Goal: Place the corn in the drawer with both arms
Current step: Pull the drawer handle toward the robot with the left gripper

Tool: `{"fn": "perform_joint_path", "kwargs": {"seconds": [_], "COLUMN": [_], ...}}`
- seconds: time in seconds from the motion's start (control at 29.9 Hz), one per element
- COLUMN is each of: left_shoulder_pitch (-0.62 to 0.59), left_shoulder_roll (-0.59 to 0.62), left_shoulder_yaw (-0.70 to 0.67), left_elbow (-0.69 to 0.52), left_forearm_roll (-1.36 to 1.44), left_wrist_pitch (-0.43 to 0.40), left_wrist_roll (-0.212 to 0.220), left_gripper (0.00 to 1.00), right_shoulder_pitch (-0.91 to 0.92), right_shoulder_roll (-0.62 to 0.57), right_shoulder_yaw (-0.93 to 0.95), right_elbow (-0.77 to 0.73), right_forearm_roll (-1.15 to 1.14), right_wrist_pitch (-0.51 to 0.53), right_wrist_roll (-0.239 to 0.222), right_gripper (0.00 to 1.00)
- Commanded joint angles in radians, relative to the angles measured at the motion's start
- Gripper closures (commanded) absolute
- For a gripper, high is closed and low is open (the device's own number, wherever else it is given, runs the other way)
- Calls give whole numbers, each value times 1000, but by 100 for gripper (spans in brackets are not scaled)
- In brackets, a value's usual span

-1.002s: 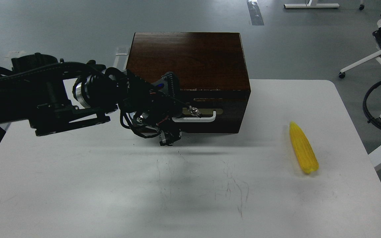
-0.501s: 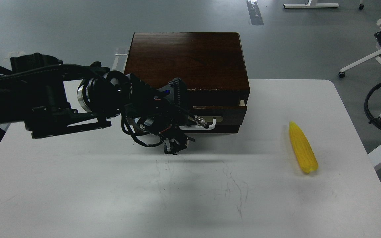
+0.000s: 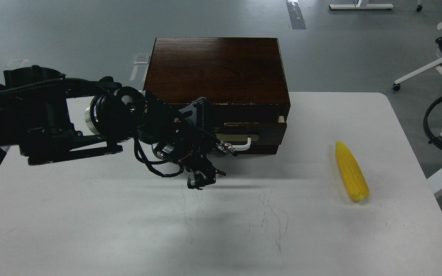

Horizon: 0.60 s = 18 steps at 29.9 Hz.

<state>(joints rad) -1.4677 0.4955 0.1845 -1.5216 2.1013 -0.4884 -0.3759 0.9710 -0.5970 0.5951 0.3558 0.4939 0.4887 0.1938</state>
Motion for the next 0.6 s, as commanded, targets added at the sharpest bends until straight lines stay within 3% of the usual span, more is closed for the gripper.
{"fn": "perform_joint_path", "kwargs": {"seconds": [0.0,0.57], "left_shoulder_pitch": [-17,3], "left_shoulder_roll": [0,-9], "left_shoulder_yaw": [-2,1], "left_elbow": [8,80], "left_forearm_roll": [-1,-3], "left_wrist_pitch": [0,0], "left_wrist_roll": [0,6], "left_gripper": [53,52], "right_shoulder_pitch": [0,0], "right_shoulder_roll": [-6,-7], "right_shoulder_yaw": [0,2], "right_elbow": [0,0], "right_forearm_roll": [0,0], "right_wrist_pitch": [0,0], "right_wrist_roll": [1,1], "right_gripper": [0,0]}}
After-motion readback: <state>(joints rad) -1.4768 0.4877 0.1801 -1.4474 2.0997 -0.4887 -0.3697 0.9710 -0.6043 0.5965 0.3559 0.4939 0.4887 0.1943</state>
